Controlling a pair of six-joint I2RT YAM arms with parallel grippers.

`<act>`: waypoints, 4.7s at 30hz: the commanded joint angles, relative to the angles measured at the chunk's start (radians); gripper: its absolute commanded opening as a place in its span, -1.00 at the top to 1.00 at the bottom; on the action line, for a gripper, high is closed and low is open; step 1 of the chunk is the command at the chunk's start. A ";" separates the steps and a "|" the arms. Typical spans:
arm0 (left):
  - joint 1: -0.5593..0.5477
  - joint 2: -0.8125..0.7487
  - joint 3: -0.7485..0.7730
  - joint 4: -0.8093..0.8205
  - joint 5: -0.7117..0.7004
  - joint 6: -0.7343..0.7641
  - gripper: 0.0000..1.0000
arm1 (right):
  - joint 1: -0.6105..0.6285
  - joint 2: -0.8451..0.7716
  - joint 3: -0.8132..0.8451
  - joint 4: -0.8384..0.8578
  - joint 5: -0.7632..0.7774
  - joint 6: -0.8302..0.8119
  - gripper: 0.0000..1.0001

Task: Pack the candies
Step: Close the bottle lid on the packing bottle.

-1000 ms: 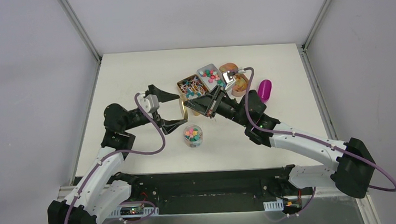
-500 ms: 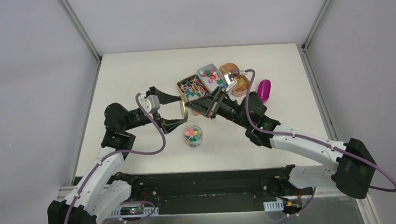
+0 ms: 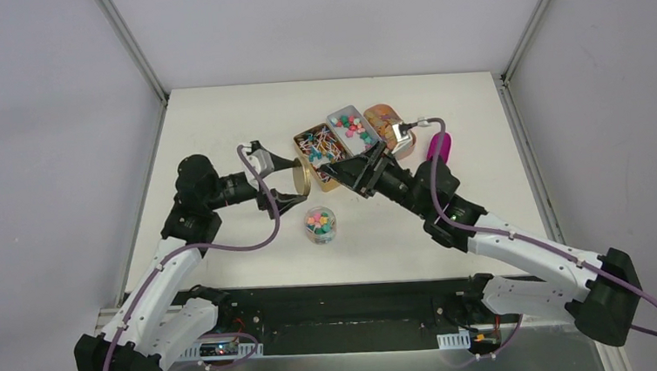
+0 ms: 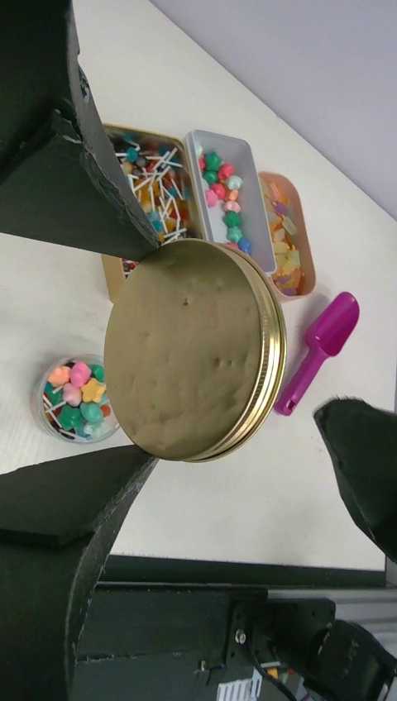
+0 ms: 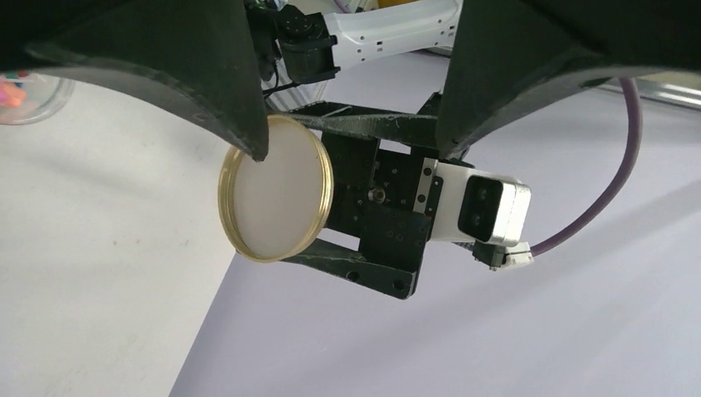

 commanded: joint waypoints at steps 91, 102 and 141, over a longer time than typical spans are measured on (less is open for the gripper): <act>-0.437 0.361 0.440 -0.506 -1.081 -0.104 -0.98 | -0.006 -0.568 0.036 -0.882 0.668 -0.435 -1.00; -0.219 0.177 0.304 -0.436 -1.242 -0.464 -0.98 | -0.005 -0.471 -0.034 -0.793 0.498 -0.425 -0.91; -0.165 0.311 -0.045 -0.331 -0.697 -0.766 -0.21 | -0.044 0.386 0.083 -0.298 -0.012 -0.592 0.47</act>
